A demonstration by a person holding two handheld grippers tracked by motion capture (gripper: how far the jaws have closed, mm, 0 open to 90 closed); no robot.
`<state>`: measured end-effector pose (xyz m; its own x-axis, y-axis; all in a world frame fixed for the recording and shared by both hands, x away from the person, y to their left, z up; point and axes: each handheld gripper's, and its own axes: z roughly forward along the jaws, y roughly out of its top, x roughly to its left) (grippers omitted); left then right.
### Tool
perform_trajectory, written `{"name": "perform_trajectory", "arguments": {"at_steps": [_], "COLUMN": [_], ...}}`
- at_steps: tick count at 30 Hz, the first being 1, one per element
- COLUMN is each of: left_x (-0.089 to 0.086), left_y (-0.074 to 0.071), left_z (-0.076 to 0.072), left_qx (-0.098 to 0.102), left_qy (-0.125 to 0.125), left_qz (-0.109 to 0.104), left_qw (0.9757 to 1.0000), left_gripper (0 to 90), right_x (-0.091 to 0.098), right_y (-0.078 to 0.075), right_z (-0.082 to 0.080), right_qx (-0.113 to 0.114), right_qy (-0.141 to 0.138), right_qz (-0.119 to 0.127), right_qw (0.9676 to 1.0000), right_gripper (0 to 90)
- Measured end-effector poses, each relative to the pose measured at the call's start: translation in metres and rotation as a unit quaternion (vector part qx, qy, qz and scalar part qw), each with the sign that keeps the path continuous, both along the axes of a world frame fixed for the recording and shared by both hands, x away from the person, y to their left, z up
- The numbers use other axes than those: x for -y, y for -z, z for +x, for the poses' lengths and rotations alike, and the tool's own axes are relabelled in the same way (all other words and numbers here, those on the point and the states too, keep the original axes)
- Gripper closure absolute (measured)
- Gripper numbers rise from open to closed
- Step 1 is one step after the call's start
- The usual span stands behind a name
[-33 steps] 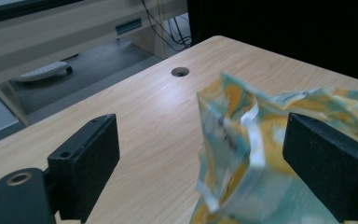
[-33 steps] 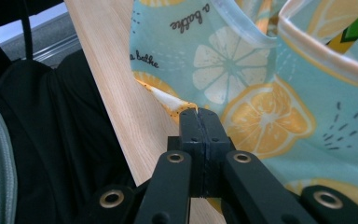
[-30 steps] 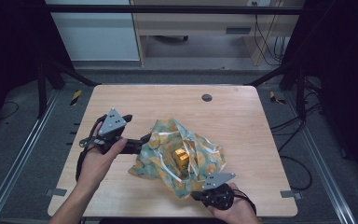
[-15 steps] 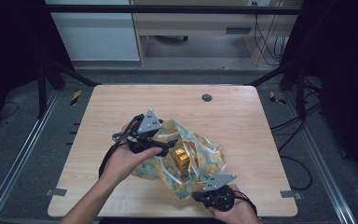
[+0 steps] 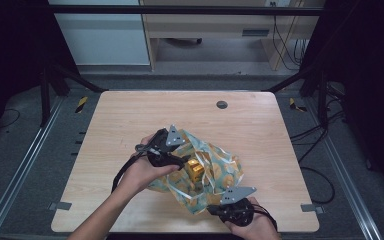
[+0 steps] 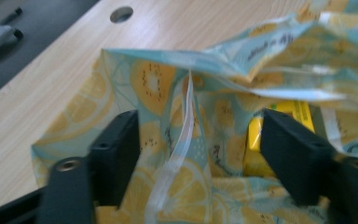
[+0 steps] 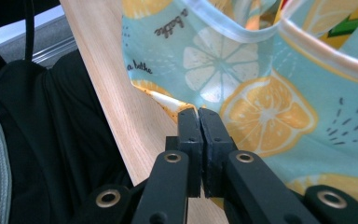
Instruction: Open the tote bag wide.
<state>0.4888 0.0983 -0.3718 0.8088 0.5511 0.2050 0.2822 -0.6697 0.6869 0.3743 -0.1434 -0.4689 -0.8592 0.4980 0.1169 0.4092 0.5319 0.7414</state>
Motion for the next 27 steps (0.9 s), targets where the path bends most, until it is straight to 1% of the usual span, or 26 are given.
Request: {"name": "perform_trajectory", "arguments": {"at_steps": [1,2,3,4,5,6,7,8,9,11,16,17,19,20,21,22,23,25,26,27], "left_x": [0.0,0.0,-0.001,-0.001,-0.001,-0.001,-0.001,-0.001,-0.002,-0.003,-0.007,-0.009,-0.01,-0.011,-0.013,-0.013,-0.014,-0.015,-0.015,-0.015], "left_y": [0.002,0.002,0.004,0.007,0.013,0.013,0.016,0.018,0.021,0.024,0.028,0.03,0.031,0.032,0.033,0.033,0.032,0.031,0.031,0.031], "left_z": [0.001,0.001,0.001,0.002,0.004,0.004,0.004,0.005,0.004,0.004,0.003,0.0,-0.001,-0.001,-0.004,-0.004,-0.006,-0.01,-0.01,-0.013], "left_qx": [-0.008,-0.008,-0.012,-0.017,-0.033,-0.033,-0.039,-0.039,-0.046,-0.051,-0.055,-0.059,-0.059,-0.062,-0.067,-0.067,-0.067,-0.065,-0.065,-0.064], "left_qy": [0.001,0.001,-0.001,-0.005,-0.005,-0.005,-0.003,-0.005,-0.001,-0.002,0.004,0.005,0.005,0.006,0.009,0.009,0.011,0.017,0.017,0.021], "left_qz": [0.007,0.007,0.011,0.017,0.013,0.013,0.012,0.014,0.016,0.019,0.014,0.013,0.013,0.008,0.004,0.004,0.003,0.0,0.0,-0.005], "left_qw": [0.9999,0.9999,0.9999,0.9997,0.9994,0.9994,0.9992,0.9991,0.9988,0.9985,0.9984,0.9982,0.9981,0.998,0.9977,0.9977,0.9977,0.9977,0.9977,0.9977], "left_gripper": [35.8,40.1,40.1,47.9,55.2,57.9,57.9,61.2,68.0,73.7,90.0,90.0,90.0,90.0,90.0,90.0,90.0,90.0,90.0,90.0], "right_x": [0.0,0.001,0.001,0.001,0.002,0.002,0.002,0.003,0.004,0.005,0.006,0.007,0.008,0.008,0.01,0.01,0.011,0.011,0.011,0.011], "right_y": [-0.001,-0.002,-0.002,-0.004,-0.006,-0.006,-0.007,-0.007,-0.008,-0.008,-0.012,-0.015,-0.021,-0.021,-0.027,-0.027,-0.035,-0.042,-0.042,-0.051], "right_z": [0.0,0.0,0.0,-0.001,0.0,0.0,0.0,0.0,0.0,0.0,0.0,0.0,0.0,0.0,0.001,0.001,0.001,0.001,0.001,0.001], "right_qx": [0.004,0.006,0.006,0.005,0.011,0.011,0.011,0.013,0.014,0.015,0.017,0.023,0.029,0.029,0.033,0.033,0.038,0.046,0.046,0.054], "right_qy": [0.0,0.001,0.001,0.004,0.005,0.005,0.007,0.007,0.009,0.01,0.015,0.02,0.026,0.026,0.029,0.029,0.032,0.033,0.033,0.033], "right_qz": [0.002,0.005,0.005,0.008,0.009,0.009,0.009,0.011,0.01,0.012,0.015,0.018,0.022,0.022,0.021,0.021,0.019,0.02,0.02,0.021], "right_qw": [1.0,1.0,1.0,1.0,0.9999,0.9999,0.9999,0.9998,0.9998,0.9998,0.9996,0.9994,0.999,0.999,0.9988,0.9988,0.9986,0.9982,0.9982,0.9978], "right_gripper": [88.1,88.0,88.0,87.9,88.0,88.0,87.9,87.9,87.9,87.6,83.7,77.6,71.5,71.5,64.6,64.6,59.4,55.7,55.7,53.1]}}
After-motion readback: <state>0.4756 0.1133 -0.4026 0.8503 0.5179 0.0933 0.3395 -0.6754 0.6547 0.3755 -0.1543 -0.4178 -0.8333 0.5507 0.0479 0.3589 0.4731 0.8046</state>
